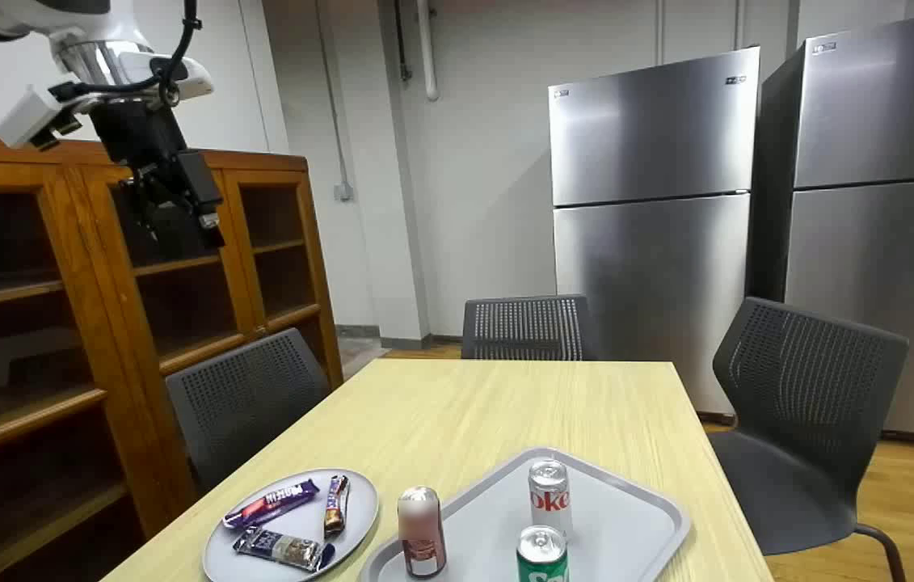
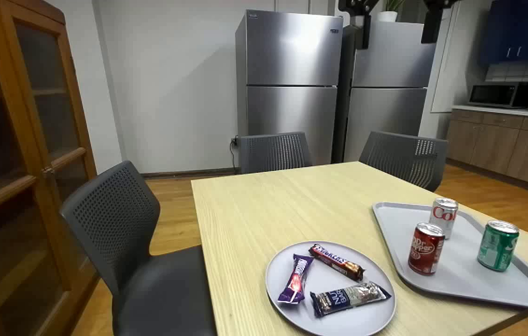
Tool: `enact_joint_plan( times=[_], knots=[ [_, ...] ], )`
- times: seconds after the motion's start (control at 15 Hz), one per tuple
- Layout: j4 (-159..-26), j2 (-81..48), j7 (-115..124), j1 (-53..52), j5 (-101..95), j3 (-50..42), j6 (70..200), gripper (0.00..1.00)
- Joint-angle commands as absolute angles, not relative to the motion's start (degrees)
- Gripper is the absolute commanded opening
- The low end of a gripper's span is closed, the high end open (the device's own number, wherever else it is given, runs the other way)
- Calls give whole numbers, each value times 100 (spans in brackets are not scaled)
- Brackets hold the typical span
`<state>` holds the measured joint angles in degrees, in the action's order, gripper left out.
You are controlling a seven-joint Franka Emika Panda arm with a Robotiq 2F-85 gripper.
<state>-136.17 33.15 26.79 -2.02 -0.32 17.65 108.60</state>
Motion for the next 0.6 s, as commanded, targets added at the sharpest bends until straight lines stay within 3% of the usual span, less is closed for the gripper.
enact_joint_plan(
  times=[0.0, 0.53],
  knots=[
    [-13602, 3294, 2718, -287, -79, 1694, 10844, 100],
    [-13628, 3085, 2891, -301, -5, 1743, 11035, 100]
  ],
)
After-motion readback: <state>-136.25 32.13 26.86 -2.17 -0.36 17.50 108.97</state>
